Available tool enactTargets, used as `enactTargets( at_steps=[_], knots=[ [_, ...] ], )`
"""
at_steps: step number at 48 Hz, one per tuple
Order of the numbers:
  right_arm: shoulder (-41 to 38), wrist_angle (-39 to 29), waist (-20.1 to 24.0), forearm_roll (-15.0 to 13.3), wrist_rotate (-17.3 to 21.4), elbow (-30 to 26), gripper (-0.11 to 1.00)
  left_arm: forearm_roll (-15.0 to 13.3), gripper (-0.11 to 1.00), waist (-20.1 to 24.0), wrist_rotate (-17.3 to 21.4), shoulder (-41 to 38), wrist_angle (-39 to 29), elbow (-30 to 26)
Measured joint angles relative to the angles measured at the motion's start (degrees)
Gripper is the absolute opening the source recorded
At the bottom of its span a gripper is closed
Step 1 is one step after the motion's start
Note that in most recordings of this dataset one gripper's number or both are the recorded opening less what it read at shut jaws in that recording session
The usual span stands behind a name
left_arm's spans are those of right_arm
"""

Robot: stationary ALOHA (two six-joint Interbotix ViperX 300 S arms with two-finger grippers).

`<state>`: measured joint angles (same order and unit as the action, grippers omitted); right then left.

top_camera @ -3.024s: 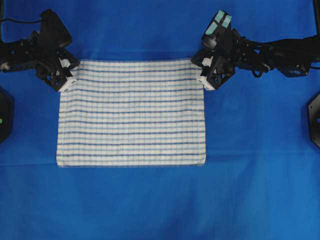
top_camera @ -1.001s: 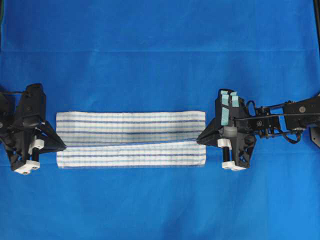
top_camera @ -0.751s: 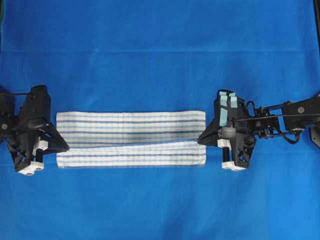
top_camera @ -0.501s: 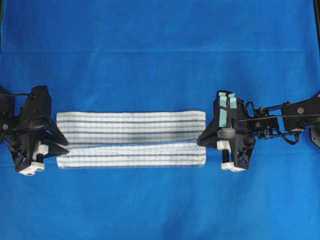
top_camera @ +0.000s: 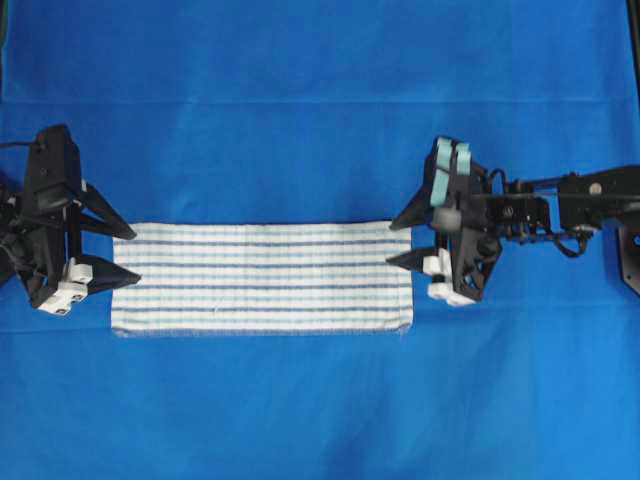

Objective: Fold the blue towel.
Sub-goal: 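Release the edge and regrasp the folded towel's side corners with both grippers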

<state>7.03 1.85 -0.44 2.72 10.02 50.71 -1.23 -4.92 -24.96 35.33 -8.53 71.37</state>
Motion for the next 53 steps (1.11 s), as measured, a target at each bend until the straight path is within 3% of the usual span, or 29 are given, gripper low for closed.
enactTargets(
  at_steps=[16,28,38,44,51,53],
  knots=[
    [-4.8,0.1,-3.5,-0.1,0.0,-0.1,0.60,0.0,0.72,5.1,4.9,-9.1,2.5,0.0],
    [-9.2,0.1,-4.5,-0.1,0.0,-0.2,0.60,0.0,0.72,8.3,5.4,-18.3,4.7,-0.1],
    [-9.6,0.1,-4.6,-0.1,0.0,-0.2,0.58,0.1,0.69,8.6,5.3,-19.3,5.2,-0.5],
    [-9.6,0.1,-4.5,-0.1,0.0,-0.3,0.47,0.2,0.52,9.1,4.9,-19.3,4.7,-0.5],
    [-9.5,0.0,-4.6,-0.1,-0.4,-0.4,0.08,0.1,0.20,9.1,4.7,-19.5,3.6,-0.6],
    [-9.6,-0.1,-4.5,-0.1,-0.4,-0.4,0.02,0.0,0.11,9.1,4.7,-19.5,3.2,-0.7]
  ],
)
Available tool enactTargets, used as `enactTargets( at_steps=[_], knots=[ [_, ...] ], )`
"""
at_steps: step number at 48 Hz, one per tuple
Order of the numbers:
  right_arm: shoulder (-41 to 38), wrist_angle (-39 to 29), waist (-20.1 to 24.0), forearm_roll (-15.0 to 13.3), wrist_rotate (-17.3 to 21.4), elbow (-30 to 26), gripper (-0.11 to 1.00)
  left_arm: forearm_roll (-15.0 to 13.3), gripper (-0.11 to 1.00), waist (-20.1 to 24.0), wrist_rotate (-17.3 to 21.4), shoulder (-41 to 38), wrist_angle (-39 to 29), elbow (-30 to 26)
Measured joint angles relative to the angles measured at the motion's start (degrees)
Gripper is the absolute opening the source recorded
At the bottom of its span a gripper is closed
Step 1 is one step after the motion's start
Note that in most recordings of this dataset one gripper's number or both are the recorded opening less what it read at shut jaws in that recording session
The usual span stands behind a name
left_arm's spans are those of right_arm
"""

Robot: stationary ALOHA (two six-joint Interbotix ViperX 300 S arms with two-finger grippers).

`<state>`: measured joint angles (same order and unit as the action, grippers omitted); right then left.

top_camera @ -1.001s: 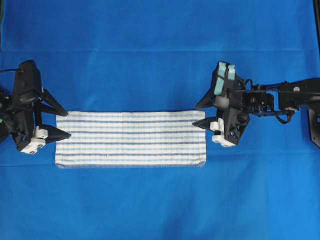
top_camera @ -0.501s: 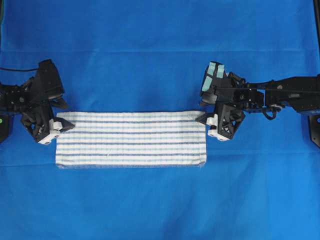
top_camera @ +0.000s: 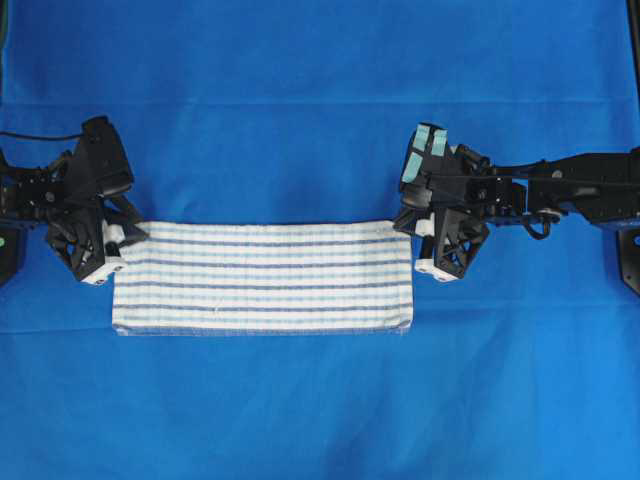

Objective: Fold the blue towel.
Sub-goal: 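Release the edge and regrasp the folded towel's side corners with both grippers, then lift the folded strip and swing it to a vertical orientation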

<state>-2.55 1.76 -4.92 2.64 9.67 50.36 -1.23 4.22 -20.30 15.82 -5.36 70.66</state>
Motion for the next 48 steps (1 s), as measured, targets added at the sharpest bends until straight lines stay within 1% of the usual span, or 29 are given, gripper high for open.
enactTargets(
  at_steps=[2,4,21,26,31,35,41,48],
  knots=[
    [0.1,-0.1,0.0,0.0,0.0,0.0,0.03,0.0,0.04,-0.2,-0.1,0.0,-0.4,-0.1],
    [0.1,-0.2,0.0,-0.1,0.1,0.0,0.03,0.0,0.01,-0.3,-0.1,0.0,-0.8,-0.2],
    [0.1,-0.8,0.4,-0.1,0.2,-0.4,0.03,-0.1,0.01,-0.4,-0.1,0.1,-2.7,-0.6],
    [0.5,-1.3,0.5,0.0,0.2,-0.6,0.03,-0.1,0.01,-0.4,0.4,0.5,-4.7,-1.2],
    [2.5,-2.8,0.5,-0.1,0.2,-0.8,0.03,-0.1,0.01,-0.4,0.8,3.0,-9.0,-2.5],
    [5.6,-4.8,0.5,-0.1,0.0,-1.1,0.03,-0.1,0.01,-0.5,0.7,5.9,-13.0,-4.0],
    [10.4,-7.6,0.5,-0.2,0.0,-1.6,0.03,-0.1,0.01,-0.5,0.7,12.2,-18.6,-6.0],
    [15.0,-9.8,0.5,-0.5,0.0,-1.8,0.03,-0.1,0.01,-0.6,0.4,20.7,-21.2,-6.5]
  ],
)
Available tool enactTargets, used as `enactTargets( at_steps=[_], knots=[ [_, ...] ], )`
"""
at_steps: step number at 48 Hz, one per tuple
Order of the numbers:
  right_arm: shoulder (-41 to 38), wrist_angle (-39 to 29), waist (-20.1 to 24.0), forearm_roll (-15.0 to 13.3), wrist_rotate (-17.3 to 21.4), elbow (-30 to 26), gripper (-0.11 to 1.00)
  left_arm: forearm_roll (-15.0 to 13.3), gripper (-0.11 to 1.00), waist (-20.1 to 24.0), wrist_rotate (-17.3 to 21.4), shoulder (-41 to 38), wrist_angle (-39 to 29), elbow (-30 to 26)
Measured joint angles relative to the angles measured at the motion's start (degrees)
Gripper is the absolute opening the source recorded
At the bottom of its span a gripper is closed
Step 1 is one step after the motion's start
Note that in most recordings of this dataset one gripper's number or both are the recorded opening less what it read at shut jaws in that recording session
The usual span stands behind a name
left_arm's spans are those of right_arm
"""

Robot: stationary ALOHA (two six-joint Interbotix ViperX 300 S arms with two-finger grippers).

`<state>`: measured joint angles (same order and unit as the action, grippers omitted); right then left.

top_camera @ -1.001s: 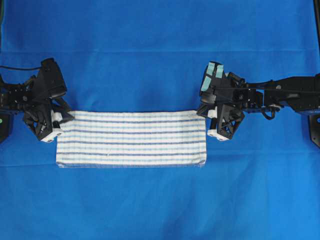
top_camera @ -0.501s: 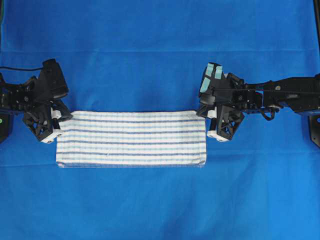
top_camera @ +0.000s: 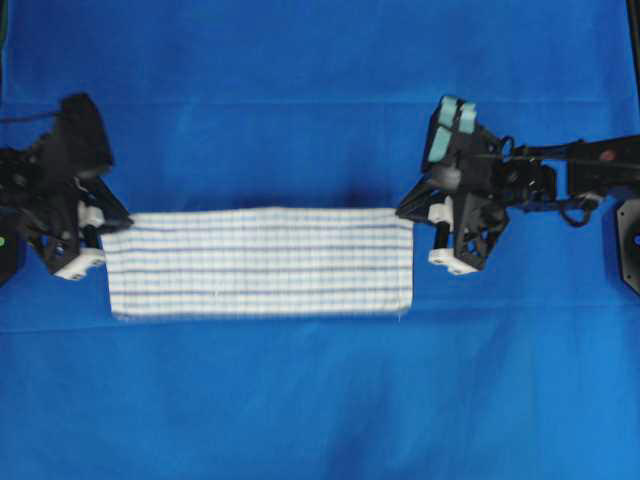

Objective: Fold the blue towel.
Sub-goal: 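Lift the folded strip and swing it to a vertical orientation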

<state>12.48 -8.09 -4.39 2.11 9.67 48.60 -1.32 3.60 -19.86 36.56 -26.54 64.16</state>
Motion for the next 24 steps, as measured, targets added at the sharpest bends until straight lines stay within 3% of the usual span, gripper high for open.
enactTargets(
  at_steps=[14,24],
  knots=[
    [8.3,-1.0,0.2,0.0,0.0,0.0,0.03,0.0,0.01,-0.2,-0.4,13.2,-0.4,0.5],
    [11.1,-1.0,0.2,-0.4,-0.2,-0.1,0.03,-0.1,0.01,-0.6,-0.4,15.2,-0.4,0.6]
  ],
)
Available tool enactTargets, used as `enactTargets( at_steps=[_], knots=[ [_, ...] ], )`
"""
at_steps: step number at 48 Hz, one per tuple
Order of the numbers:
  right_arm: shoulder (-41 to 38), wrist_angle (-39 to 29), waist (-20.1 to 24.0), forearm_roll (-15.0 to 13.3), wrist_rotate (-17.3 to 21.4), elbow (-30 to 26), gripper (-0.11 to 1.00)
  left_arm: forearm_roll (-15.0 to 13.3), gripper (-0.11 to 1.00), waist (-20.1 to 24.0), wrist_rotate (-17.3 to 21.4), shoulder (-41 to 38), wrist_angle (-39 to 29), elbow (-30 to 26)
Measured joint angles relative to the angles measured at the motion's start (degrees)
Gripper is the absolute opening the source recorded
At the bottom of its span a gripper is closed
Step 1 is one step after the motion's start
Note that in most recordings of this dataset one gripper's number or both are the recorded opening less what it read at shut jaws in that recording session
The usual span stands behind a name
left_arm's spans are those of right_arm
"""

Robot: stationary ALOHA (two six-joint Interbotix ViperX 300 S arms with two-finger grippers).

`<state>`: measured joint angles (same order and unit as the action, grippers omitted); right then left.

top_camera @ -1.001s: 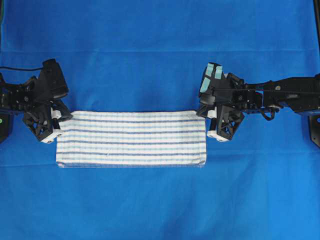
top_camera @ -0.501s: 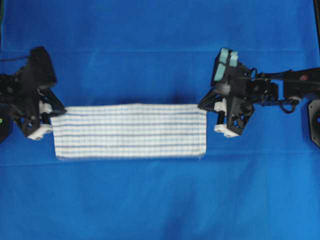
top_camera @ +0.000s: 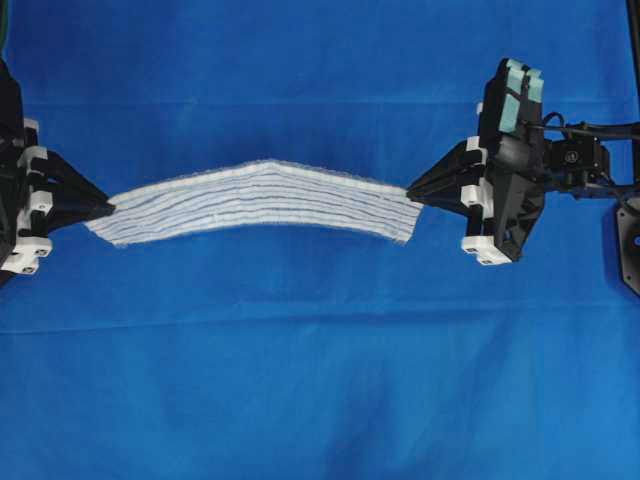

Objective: Fold the blue towel.
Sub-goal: 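Lift the folded strip and swing it to a vertical orientation, then lay the strip down vertically and open both grippers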

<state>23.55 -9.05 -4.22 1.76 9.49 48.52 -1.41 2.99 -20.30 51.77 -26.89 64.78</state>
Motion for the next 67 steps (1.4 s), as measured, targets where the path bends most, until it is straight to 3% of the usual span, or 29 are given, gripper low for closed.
enactTargets(
  at_steps=[10,26,35,50,67],
  knots=[
    [-1.1,1.0,-1.7,-0.3,0.0,-0.7,0.03,0.0,0.01,-0.4,-0.5,-1.5,3.8,0.0],
    [-7.3,1.6,-10.7,-1.8,-0.4,-5.9,0.03,0.0,0.01,-7.6,-0.7,-15.9,23.3,-1.3],
    [-10.6,0.4,-15.4,-4.1,-0.4,-9.4,0.03,0.0,0.01,-10.7,-0.7,-27.4,28.0,-7.6],
    [-13.9,0.3,-21.1,-7.9,-0.6,-13.7,0.03,0.0,0.01,-13.1,-0.5,-45.3,28.7,-24.9],
    [-15.7,1.5,-23.1,-10.4,-0.6,-16.2,0.03,-0.1,0.01,-13.1,-0.1,-54.9,28.7,-35.1]
  ],
)
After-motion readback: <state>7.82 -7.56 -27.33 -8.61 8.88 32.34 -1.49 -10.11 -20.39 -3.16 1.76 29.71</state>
